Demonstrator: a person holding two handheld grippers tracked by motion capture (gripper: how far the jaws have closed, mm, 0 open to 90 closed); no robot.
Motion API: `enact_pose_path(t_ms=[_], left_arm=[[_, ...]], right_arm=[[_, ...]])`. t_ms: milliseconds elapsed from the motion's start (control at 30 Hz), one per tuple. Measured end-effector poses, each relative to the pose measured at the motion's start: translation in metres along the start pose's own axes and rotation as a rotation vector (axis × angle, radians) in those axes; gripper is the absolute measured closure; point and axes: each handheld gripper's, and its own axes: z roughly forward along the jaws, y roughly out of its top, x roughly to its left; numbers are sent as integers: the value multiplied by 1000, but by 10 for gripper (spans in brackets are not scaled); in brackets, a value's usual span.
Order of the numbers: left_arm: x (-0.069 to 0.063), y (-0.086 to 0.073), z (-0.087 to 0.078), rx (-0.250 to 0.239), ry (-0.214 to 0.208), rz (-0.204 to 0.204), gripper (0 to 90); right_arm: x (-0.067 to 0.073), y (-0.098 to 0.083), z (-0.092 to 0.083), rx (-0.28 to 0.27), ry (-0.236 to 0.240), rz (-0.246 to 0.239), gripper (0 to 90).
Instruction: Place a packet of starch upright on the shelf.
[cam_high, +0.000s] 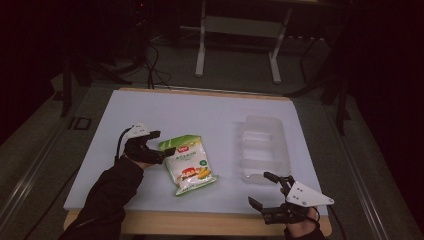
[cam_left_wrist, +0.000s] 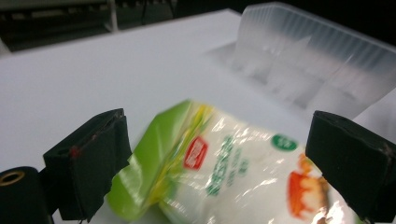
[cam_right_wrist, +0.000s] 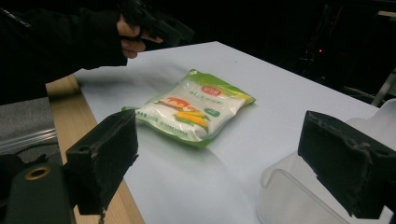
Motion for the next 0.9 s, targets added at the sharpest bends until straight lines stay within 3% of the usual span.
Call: enact_pose_path(t_ms=[67, 100, 167, 533, 667, 700, 767, 900], left_arm=[[3, -3, 3, 16, 1, -12, 74], [8, -7, 9, 55, -2, -18, 74], [12, -11, 14, 85, 3, -28, 88], [34, -22, 34, 159, 28, -77, 119], [36, -24, 38, 186, 14, -91, 146], [36, -27, 42, 219, -9, -92, 146], [36, -29, 45, 241, -32, -101, 180], [33, -31, 46, 220, -63, -99, 304]], right_arm=[[0, 0, 0, 0, 1, 0, 118], [0, 0, 0, 1, 2, 0, 118], [0, -1, 1, 3, 5, 7, 118], [-1, -2, 2, 13, 13, 13, 118], [-1, -2, 2, 13, 14, 12, 119], [-1, -2, 2, 13, 14, 13, 119], [-1, -3, 2, 16, 16, 14, 119], [-1, -3, 3, 17, 17, 11, 120]])
